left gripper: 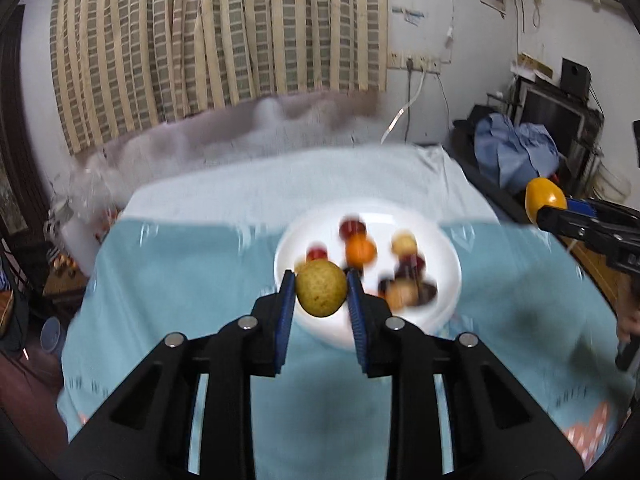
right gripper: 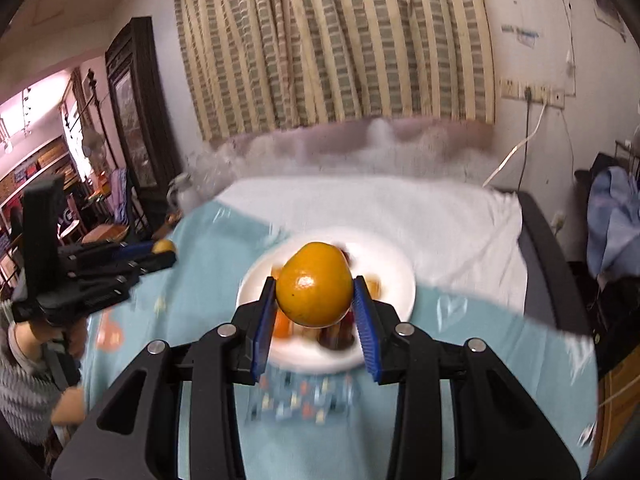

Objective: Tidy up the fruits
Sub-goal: 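Carry both fruits over the white plate and open both grippers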

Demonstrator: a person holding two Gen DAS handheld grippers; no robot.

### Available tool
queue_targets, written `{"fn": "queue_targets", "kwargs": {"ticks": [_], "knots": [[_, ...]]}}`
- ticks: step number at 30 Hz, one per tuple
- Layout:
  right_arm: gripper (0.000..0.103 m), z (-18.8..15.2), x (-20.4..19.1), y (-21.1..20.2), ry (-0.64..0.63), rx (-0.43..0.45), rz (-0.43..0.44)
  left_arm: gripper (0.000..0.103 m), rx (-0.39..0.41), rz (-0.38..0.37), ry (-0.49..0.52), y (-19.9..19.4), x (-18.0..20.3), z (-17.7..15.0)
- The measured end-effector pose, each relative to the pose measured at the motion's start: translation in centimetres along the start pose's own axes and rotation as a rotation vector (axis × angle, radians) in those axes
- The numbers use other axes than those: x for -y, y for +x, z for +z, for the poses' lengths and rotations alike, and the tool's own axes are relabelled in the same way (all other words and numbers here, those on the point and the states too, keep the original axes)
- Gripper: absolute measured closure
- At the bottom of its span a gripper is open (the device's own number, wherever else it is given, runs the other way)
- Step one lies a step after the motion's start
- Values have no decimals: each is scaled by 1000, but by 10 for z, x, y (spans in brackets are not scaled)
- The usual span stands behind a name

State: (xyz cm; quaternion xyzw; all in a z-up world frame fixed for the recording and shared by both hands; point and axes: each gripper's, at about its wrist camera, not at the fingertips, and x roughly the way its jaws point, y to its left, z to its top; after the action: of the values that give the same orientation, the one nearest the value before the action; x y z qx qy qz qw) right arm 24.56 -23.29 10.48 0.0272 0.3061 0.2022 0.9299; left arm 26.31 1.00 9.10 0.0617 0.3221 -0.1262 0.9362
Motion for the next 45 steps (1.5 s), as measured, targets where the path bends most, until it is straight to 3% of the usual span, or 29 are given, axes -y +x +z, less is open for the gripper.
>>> {"fn": "queue_targets", "kwargs": {"ticks": [5,10,14,23,25,27,29,36,45], "knots": [[65,31,18,55,19,-62,-46,77,-39,-1,-8,65,4,36],[65,22,37,140,27,-191,-113,77,-130,-3,-41,145,3,34],[65,12,47,185,37,-251,-144,77,-185,9,-64,193,0,29],[65,4,60,239,75,-368,-139,76,-267,-2,-94,247,-6,26],[65,1,61,244,79,-384,-140,75,-272,4,-89,253,-6,24],[63,-2,61,245,65,-381,-149,68,-272,5,-88,256,-5,24],[61,-1,62,245,65,-374,-151,52,-261,16,-93,256,-6,23],[61,12,58,235,48,-341,-172,52,-241,40,-85,244,-7,28],[61,34,29,170,22,-237,-158,52,-164,60,-68,169,-2,42]]}}
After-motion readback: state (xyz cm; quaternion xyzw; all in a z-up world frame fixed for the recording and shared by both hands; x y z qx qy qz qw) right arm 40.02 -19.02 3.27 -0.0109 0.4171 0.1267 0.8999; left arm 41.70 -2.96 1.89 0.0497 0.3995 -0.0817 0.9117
